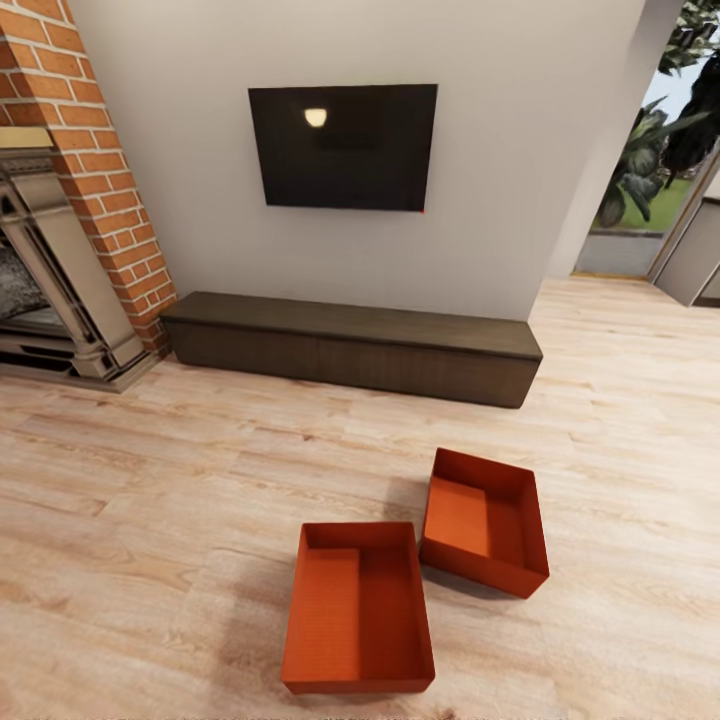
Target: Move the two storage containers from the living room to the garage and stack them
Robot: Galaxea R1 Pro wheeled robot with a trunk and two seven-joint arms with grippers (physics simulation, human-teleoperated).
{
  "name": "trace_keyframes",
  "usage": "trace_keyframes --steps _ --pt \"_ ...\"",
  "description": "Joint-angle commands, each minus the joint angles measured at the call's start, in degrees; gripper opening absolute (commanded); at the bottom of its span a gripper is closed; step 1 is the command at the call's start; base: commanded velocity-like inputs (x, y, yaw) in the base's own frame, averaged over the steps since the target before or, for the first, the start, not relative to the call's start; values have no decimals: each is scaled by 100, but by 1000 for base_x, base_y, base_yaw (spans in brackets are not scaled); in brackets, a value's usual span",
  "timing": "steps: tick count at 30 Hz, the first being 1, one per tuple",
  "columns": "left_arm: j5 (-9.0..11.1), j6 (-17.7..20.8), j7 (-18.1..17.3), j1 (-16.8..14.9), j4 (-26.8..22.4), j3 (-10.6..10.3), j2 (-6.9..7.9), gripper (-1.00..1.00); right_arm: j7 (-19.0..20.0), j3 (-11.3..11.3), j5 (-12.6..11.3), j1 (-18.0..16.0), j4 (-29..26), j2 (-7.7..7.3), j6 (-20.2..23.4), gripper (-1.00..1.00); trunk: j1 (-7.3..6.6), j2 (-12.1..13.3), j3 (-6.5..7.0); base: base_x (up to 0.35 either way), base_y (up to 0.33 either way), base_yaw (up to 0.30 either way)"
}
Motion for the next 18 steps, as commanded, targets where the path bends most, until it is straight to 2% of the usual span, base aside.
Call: trace_keyframes --steps 1,9,18 --pt "1 -11 2 -1 -1 37 -2 100 -9 47 -61 -5 17 3 -35 100 0 -2 -13 0 0 0" --pt "29 -11 2 -1 -12 47 -8 100 -31 -11 -107 -5 17 3 -35 100 0 -2 -88 0 0 0" --pt "42 -8 -25 -1 -8 59 -80 100 -83 -16 -123 -5 17 3 -36 100 0 -2 -171 0 0 0"
